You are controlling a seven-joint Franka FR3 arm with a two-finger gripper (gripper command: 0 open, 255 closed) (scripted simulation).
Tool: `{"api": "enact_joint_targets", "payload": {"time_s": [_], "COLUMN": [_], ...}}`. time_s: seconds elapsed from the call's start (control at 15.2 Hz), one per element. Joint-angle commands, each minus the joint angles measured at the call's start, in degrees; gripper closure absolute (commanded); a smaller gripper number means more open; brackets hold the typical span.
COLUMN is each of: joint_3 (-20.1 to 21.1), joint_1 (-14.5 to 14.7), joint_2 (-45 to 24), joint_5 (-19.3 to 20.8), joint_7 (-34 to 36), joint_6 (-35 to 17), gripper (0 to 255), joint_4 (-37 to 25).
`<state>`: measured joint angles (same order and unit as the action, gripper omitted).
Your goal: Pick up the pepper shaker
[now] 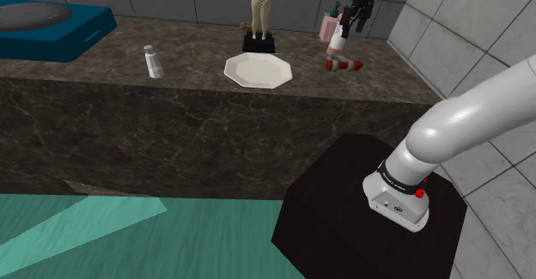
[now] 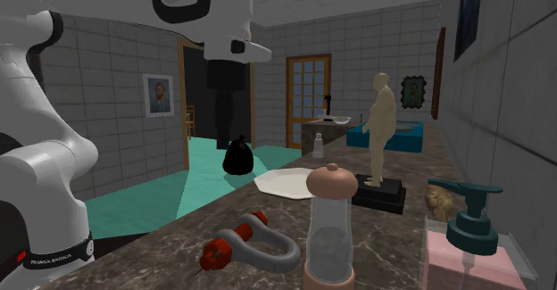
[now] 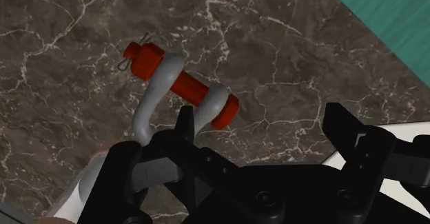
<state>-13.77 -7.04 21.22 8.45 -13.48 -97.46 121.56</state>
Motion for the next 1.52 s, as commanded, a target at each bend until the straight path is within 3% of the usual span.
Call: {"api": "enact_joint_targets", "payload": {"time_s": [0.0, 0.53, 1.06, 1.45], "joint_3": [-1.3, -6.1, -9.4, -9.2], "joint_1": [-0.5, -2.9, -7.5, -7.3], "joint_2": [-3.6, -18.0, -34.0, -33.5], "joint_5": [0.3, -1.0, -5.8, -5.5], "joint_7": [-1.4, -7.3, -13.5, -12.9], "joint_6": [-0.9, -2.9, -1.3, -6.1], "gripper": [0, 0, 0, 0], "joint_4": [-3.4, -18.4, -38.2, -32.9]}}
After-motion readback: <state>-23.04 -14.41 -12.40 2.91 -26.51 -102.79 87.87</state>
